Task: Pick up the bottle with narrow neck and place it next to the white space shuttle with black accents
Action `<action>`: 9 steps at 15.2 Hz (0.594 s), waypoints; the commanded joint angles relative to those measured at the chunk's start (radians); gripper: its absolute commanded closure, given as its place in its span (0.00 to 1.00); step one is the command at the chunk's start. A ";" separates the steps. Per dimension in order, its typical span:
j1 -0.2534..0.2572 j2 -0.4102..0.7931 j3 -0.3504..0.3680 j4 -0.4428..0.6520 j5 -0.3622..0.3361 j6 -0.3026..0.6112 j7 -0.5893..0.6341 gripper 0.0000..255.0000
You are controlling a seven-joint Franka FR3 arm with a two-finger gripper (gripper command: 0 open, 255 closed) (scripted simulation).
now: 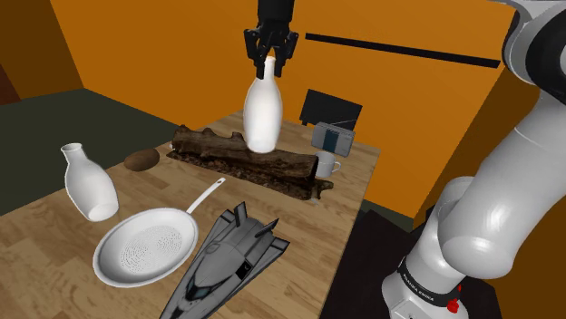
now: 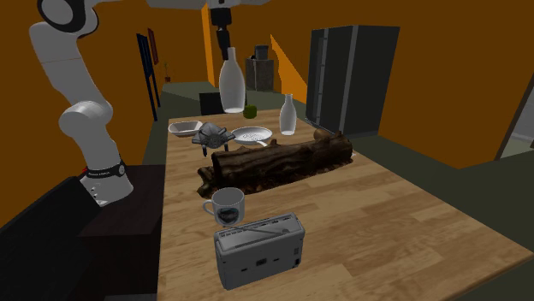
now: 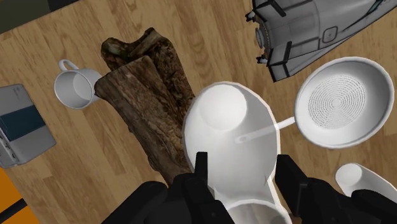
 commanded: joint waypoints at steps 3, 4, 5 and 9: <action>0.000 -0.023 -0.001 -0.083 0.001 0.061 -0.001 1.00; 0.000 -0.028 -0.001 -0.102 0.001 0.075 -0.001 1.00; 0.000 -0.032 -0.001 -0.121 0.002 0.090 -0.001 1.00; 0.000 -0.048 -0.002 -0.193 0.002 0.146 0.000 1.00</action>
